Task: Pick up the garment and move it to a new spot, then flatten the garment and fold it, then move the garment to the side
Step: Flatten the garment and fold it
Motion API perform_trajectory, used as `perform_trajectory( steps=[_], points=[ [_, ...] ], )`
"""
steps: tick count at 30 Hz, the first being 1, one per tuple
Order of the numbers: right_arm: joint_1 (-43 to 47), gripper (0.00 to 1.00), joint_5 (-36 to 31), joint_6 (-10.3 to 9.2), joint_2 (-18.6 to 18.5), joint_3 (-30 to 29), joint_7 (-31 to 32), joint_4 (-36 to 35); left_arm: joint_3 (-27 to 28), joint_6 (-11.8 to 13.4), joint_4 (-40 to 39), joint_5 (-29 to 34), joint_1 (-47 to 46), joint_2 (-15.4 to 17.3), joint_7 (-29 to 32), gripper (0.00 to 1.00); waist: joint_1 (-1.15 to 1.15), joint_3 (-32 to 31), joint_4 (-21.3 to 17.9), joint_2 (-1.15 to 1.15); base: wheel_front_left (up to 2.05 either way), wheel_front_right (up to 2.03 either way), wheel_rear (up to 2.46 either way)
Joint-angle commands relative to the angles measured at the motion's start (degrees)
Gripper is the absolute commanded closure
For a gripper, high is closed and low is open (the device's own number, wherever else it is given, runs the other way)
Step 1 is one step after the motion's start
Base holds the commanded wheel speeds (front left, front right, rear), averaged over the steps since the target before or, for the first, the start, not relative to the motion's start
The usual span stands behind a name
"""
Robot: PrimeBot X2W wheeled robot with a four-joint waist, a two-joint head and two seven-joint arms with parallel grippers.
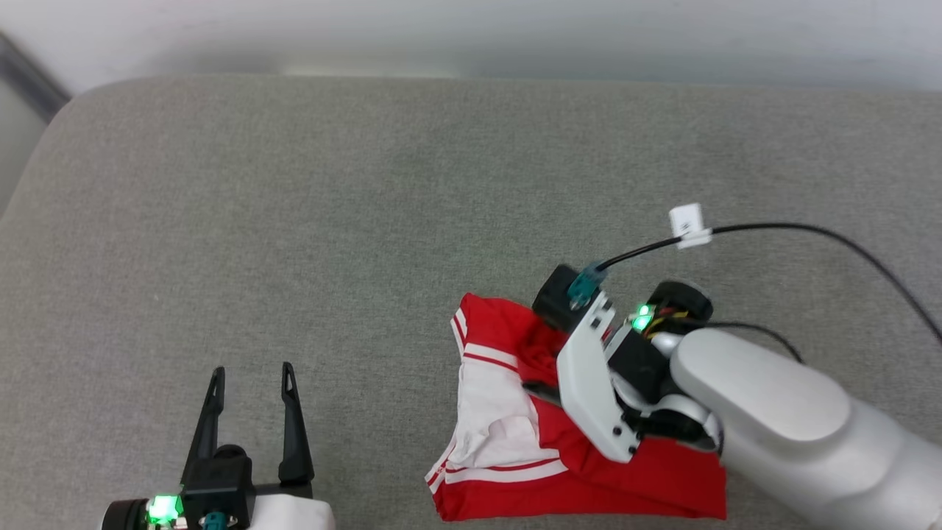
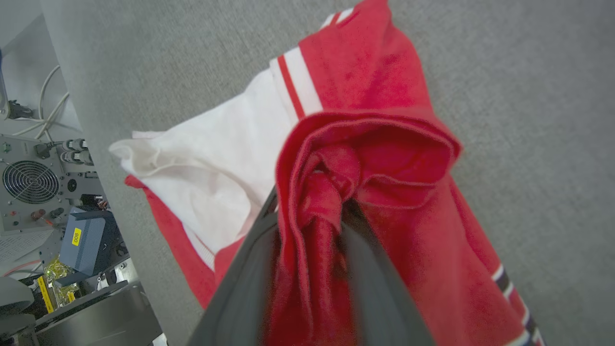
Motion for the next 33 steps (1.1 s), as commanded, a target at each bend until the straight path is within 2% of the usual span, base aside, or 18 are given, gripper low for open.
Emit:
perform_trajectory(
  steps=[1,6,10,13,15,20,23,26,29,33],
  points=[
    [-1.46,0.0,0.18,-0.04,-0.85,-0.18,-1.41,-0.71,0.01,0.05,-0.05,0.15,0.55,-0.08,-0.28,0.0,-0.01,-0.74,-0.57,0.0,0.0,0.0,0.0],
    [-2.11,0.0,-2.56,-0.04,-4.69,-2.79,-16.11,-4.18,0.46,0.47,-0.52,0.0,2.38,0.02,-0.27,0.0,-0.01,-2.97,-2.35,0.0,0.0,0.0,0.0],
    [0.3,0.0,-8.99,-0.05,-5.52,-10.75,-30.85,-0.99,0.75,0.35,-0.91,-0.34,3.56,0.02,-0.27,0.0,-0.01,-4.23,-3.77,0.0,0.0,0.0,0.0],
    [3.06,0.0,-14.95,-0.05,-4.21,-19.22,-41.11,2.77,0.93,0.17,-1.06,-0.27,3.99,0.03,-0.28,0.0,-0.01,-4.73,-4.61,0.0,0.0,0.0,0.0],
    [5.52,0.0,-18.61,-0.05,-3.04,-25.23,-45.22,5.28,0.94,0.0,-1.09,-0.14,4.07,0.07,-0.28,0.0,-0.01,-5.06,-5.05,0.0,0.0,0.0,0.0],
    [13.04,0.0,-28.58,-0.05,0.51,-41.26,-47.78,5.37,1.11,-0.26,-1.07,0.0,4.36,0.12,-0.27,0.0,-0.01,-6.07,-5.97,0.0,0.0,0.0,0.0],
    [19.79,0.0,-33.53,-0.05,3.72,-51.26,-47.8,-0.8,1.15,-0.44,-1.09,-0.1,4.71,0.18,-0.28,0.0,-0.01,-6.7,-6.29,0.0,0.0,0.0,0.0],
    [27.05,0.0,-36.78,-0.05,7.55,-58.33,-47.81,-6.9,1.25,-0.56,-1.18,-0.06,5.03,0.23,-0.28,0.0,-0.01,-7.37,-6.56,0.0,0.0,0.0,0.0],
    [33.28,0.0,-39.06,-0.05,10.67,-62.35,-47.83,-11.39,1.19,-0.69,-1.36,0.04,5.72,0.22,-0.28,0.0,-0.01,-8.12,-6.78,0.0,0.0,0.0,0.0],
    [40.59,0.0,-40.92,-0.05,13.67,-64.51,-47.83,-15.08,0.91,-0.88,-1.39,0.09,6.37,0.35,-0.28,0.0,-0.01,-9.06,-6.81,0.0,0.0,0.0,0.0]
  ],
)
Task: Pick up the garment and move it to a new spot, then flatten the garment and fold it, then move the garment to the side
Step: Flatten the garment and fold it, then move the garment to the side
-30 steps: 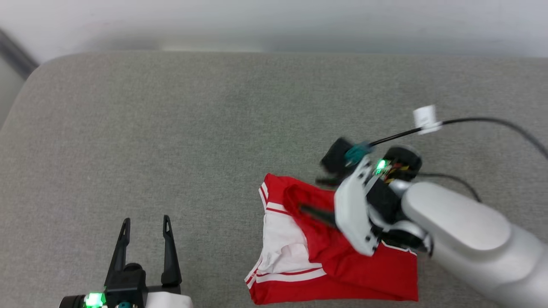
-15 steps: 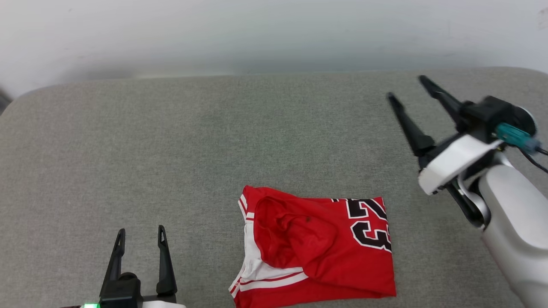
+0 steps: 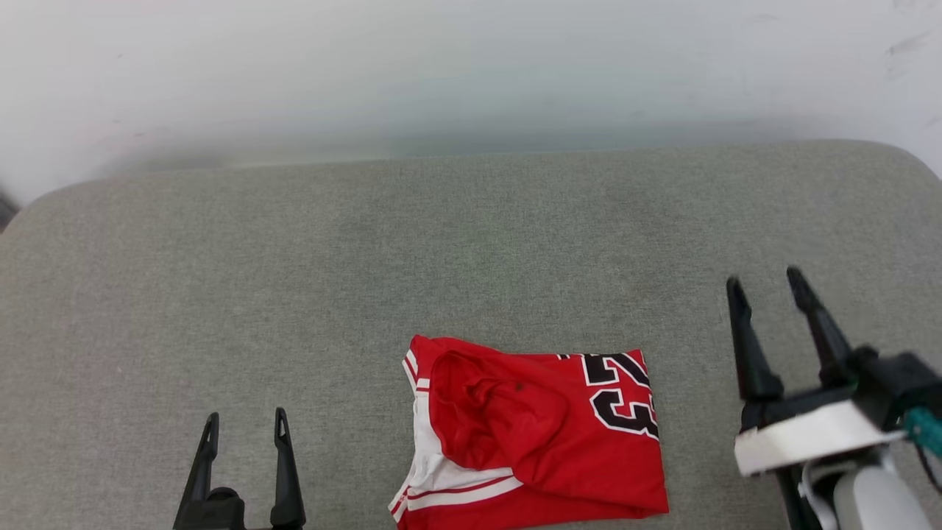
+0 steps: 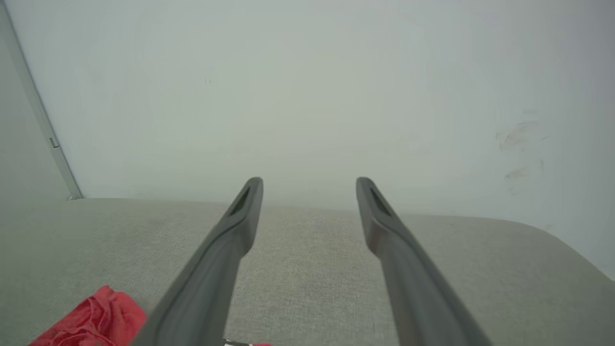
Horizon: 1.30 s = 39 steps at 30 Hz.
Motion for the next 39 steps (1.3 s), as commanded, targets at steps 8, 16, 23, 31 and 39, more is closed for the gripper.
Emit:
perform_trajectory(
  steps=[8,16,23,31,39],
  points=[
    [11.01,0.0,-1.12,-0.05,3.53,-2.84,-0.14,-3.91,-0.77,-0.46,-0.15,0.02,1.96,0.06,-0.27,0.0,0.0,-2.42,0.44,0.0,0.0,0.0,0.0],
    [17.75,0.0,-1.66,-0.05,4.73,-4.27,-0.14,-6.72,-1.27,-0.74,-0.54,-0.22,4.2,-0.17,-0.28,0.0,0.0,-3.86,0.3,0.0,0.0,0.0,0.0],
    [14.62,0.0,-2.33,-0.05,4.81,-3.93,-0.14,-8.15,-0.89,-1.04,-0.6,-0.44,4.14,-0.32,-0.28,0.0,0.0,-3.68,0.29,0.0,0.0,0.0,0.0],
    [-0.57,0.0,-3.65,-0.05,-2.82,0.5,1.06,-8.98,-0.53,-1.57,-0.38,-0.54,2.31,-0.48,-0.27,0.0,0.0,-2.01,0.17,0.0,0.0,0.0,0.0],
    [-12.53,0.0,6.61,-0.04,-13.77,11.95,25.26,-3.07,-0.61,-2.1,0.11,-0.61,0.44,-0.66,-0.28,0.0,0.0,0.25,0.91,0.0,0.0,0.0,0.0]
  ],
)
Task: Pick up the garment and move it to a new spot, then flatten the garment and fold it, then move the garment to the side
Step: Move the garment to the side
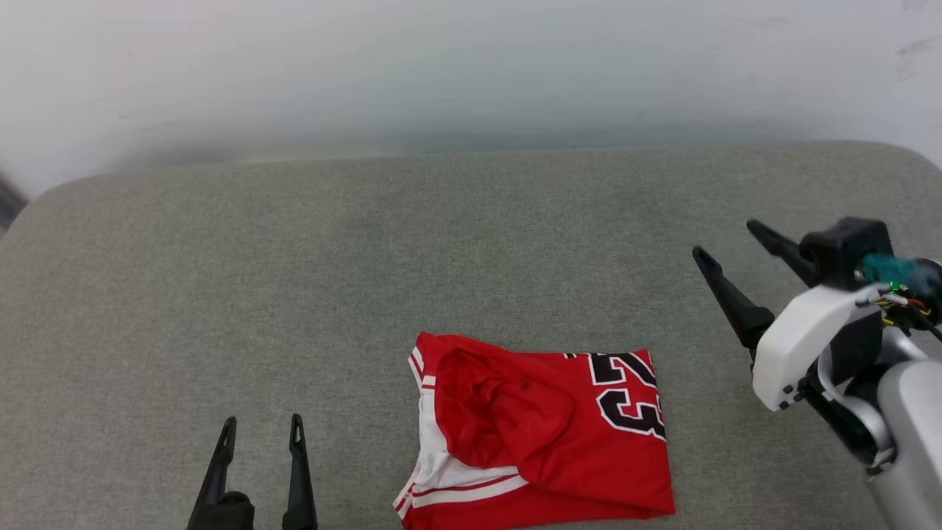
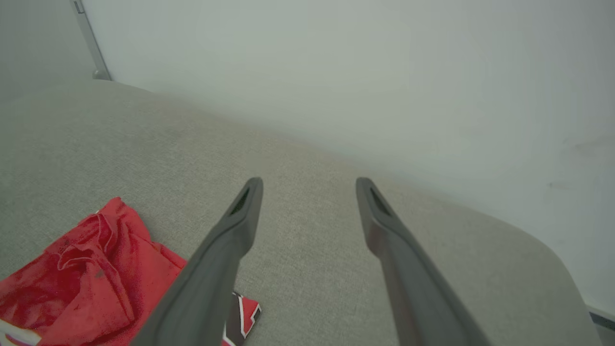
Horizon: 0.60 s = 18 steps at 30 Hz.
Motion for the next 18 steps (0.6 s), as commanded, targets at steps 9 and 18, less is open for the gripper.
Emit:
perform_trajectory(
  steps=[9,18],
  points=[
    [-0.77,0.0,29.87,-0.05,-6.83,3.02,28.53,4.97,0.03,-0.79,0.33,-0.33,-3.26,-0.51,-0.27,0.0,0.0,3.83,1.89,0.0,0.0,0.0,0.0],
    [2.74,0.0,39.52,-0.04,-5.35,5.9,33.52,7.17,-0.14,-1.75,0.95,-0.36,-6.84,-0.74,-0.27,0.0,0.0,8.05,4.28,0.0,0.0,0.0,0.0]
  ],
)
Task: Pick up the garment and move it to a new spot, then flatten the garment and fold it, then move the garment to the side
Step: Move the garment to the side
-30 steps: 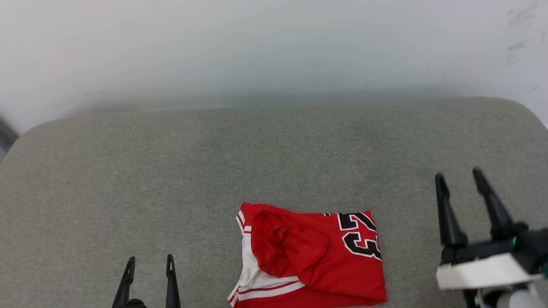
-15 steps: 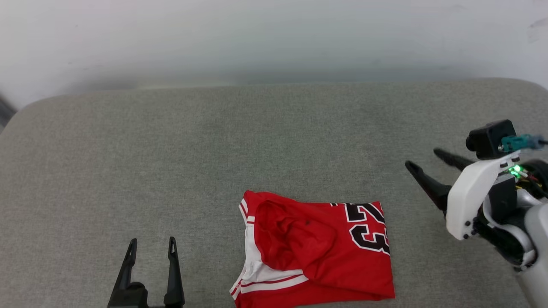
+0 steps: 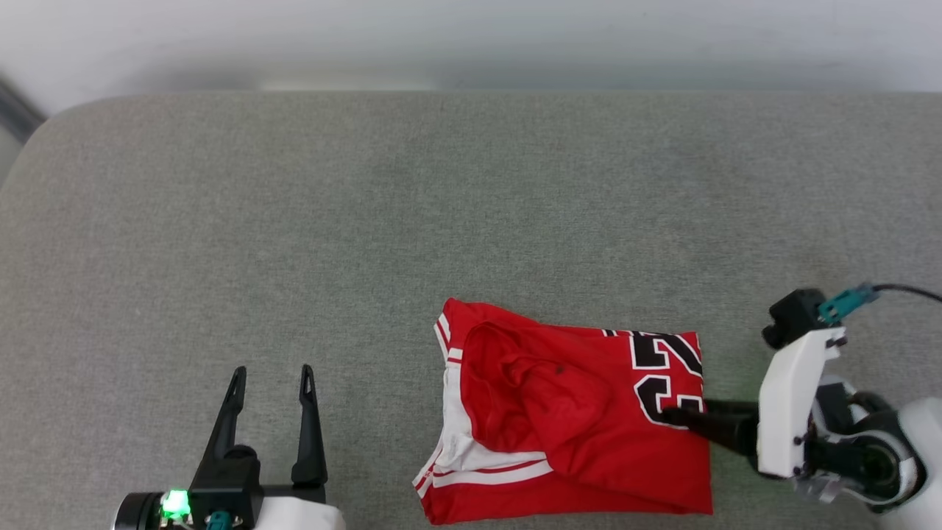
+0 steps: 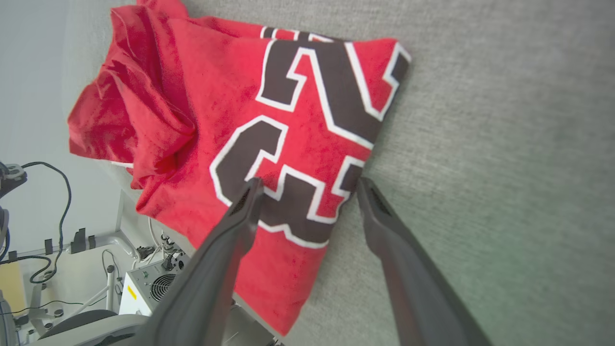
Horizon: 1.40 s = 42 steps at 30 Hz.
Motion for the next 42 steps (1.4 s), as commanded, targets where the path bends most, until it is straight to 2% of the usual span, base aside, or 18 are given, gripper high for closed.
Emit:
perform_trajectory(
  steps=[1,6,11,12,13,20,27,33,42],
  points=[
    [0.71,0.0,0.42,-0.03,0.54,0.42,-0.2,0.51,0.02,-0.27,0.09,-0.29,-1.14,-0.05,-0.27,0.0,0.0,0.87,0.73,0.0,0.0,0.0,0.0],
    [1.14,0.0,0.08,-0.05,2.87,3.71,-1.72,3.96,-0.31,-0.47,0.31,-0.1,-2.44,-0.21,-0.28,0.0,0.0,2.46,1.88,0.0,0.0,0.0,0.0],
    [2.2,0.0,-1.99,-0.1,3.31,8.35,-3.65,7.41,-0.48,-0.36,0.25,-0.1,-2.98,-0.39,-0.27,0.0,0.0,2.9,2.84,0.0,0.0,0.0,0.0],
    [1.87,0.63,-2.36,-0.11,3.18,8.51,-5.12,7.81,-0.4,-0.28,0.22,-0.15,-2.92,-0.41,-0.28,0.0,0.0,2.89,2.91,0.0,0.0,0.0,0.0],
    [1.49,1.0,-2.54,-0.16,3.09,8.54,-6.33,8.22,-0.34,-0.24,0.24,-0.17,-2.84,-0.41,-0.28,0.0,0.0,2.81,2.93,0.0,0.0,0.0,0.0],
    [-2.85,1.0,-0.93,-0.05,1.76,10.33,-10.3,5.81,-0.07,0.18,0.41,0.16,-1.08,-0.55,-0.28,0.0,0.0,0.51,2.38,0.0,0.0,0.0,0.0],
    [-7.55,1.0,-1.76,-0.03,-2.03,13.49,-12.85,0.18,0.33,0.84,-0.01,-0.16,0.91,-0.63,-0.27,0.0,0.0,-2.44,-0.13,0.0,0.0,0.0,0.0],
    [-12.37,1.0,-3.97,-0.03,-6.88,17.33,-12.73,-7.0,1.43,1.23,-1.07,-0.34,2.42,-0.67,-0.27,0.0,0.0,-2.84,-5.89,0.0,0.0,0.0,0.0],
    [-18.13,1.0,-7.09,-0.03,-14.87,17.17,-12.91,-14.19,2.95,0.62,-2.6,0.18,0.46,-0.22,-0.21,0.0,0.0,1.69,-15.72,0.0,0.0,0.0,0.0]
  ],
)
